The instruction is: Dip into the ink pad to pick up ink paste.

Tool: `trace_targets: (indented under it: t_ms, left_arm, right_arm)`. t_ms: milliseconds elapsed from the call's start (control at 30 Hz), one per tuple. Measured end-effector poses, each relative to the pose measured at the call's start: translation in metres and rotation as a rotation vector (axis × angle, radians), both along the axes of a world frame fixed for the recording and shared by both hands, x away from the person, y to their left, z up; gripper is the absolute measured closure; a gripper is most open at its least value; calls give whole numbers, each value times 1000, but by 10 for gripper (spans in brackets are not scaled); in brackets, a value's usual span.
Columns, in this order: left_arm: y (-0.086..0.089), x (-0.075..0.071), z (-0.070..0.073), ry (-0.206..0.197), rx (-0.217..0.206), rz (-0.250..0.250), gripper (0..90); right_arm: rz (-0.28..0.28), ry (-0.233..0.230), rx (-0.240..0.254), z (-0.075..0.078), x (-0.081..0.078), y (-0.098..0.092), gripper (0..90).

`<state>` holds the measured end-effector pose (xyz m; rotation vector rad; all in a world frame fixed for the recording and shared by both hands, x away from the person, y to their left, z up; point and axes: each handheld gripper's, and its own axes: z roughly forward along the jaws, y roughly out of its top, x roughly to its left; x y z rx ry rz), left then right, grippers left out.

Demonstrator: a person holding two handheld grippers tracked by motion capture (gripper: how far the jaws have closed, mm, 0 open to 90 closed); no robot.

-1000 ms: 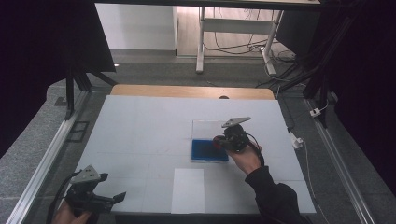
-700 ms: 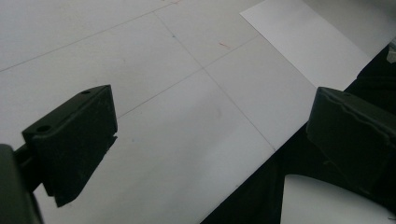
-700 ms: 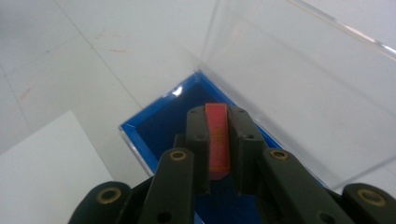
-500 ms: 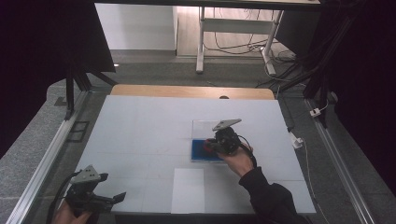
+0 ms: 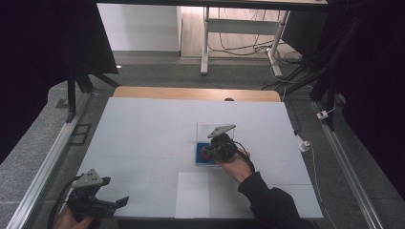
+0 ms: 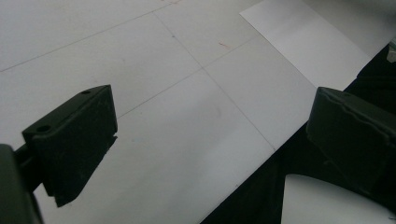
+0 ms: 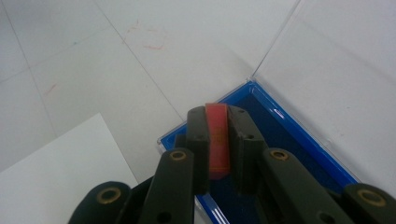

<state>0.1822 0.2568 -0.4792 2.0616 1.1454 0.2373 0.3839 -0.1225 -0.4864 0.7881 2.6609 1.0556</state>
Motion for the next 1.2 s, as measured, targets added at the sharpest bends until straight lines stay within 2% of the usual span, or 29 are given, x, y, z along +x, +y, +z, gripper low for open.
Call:
trace_targets:
  t_ms: [400, 567, 767, 867, 1100, 1200]
  left_arm:
    - [-1, 0, 0, 2, 5, -2, 22]
    - [-1, 0, 0, 3, 8, -2, 22]
    - [-1, 0, 0, 5, 8, -2, 23]
    - [-1, 1, 0, 5, 6, -1, 23]
    - [-1, 1, 0, 6, 3, 0, 23]
    - [0, 1, 0, 5, 2, 1, 23]
  right_arm:
    - [-12, -13, -30, -3, 0, 5, 805]
    - [-8, -52, -59, -4, -5, 10, 807]
    - [-3, -79, -68, -5, -9, 12, 808]
    - [-1, -80, -66, -5, -9, 11, 808]
    - [-16, -4, 16, -7, 2, 1, 808]
    - [-9, -21, 1, -7, 0, 2, 808]
